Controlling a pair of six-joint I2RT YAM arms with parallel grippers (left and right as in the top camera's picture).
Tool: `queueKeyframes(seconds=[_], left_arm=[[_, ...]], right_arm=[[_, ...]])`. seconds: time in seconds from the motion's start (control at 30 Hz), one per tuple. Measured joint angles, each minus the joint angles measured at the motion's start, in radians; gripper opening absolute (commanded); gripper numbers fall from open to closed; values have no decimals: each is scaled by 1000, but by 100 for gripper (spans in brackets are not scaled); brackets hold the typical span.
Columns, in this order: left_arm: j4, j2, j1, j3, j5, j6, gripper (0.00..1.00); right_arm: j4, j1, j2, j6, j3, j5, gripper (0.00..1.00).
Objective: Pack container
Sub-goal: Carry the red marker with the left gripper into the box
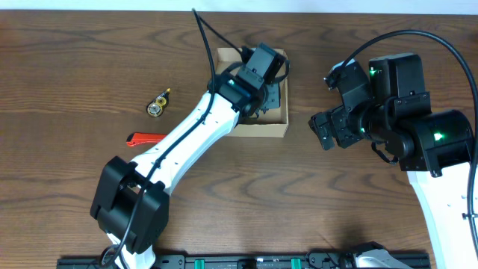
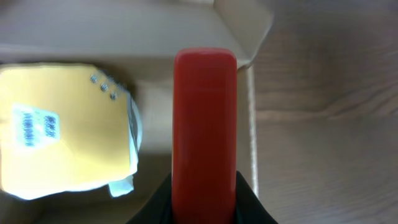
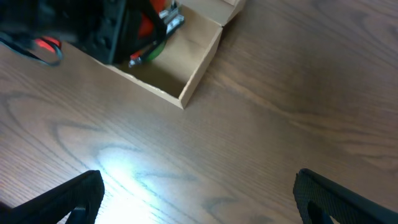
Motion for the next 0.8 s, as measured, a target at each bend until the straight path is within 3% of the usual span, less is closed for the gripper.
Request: queueKeyframes(seconds=[0.27, 0.8], left_arm=[[179, 4, -7, -106, 18, -31, 6], [257, 111, -45, -111, -15, -41, 6]], right_arm=[[0, 0, 0, 0, 0, 0, 99], [0, 0, 0, 0, 0, 0, 99]])
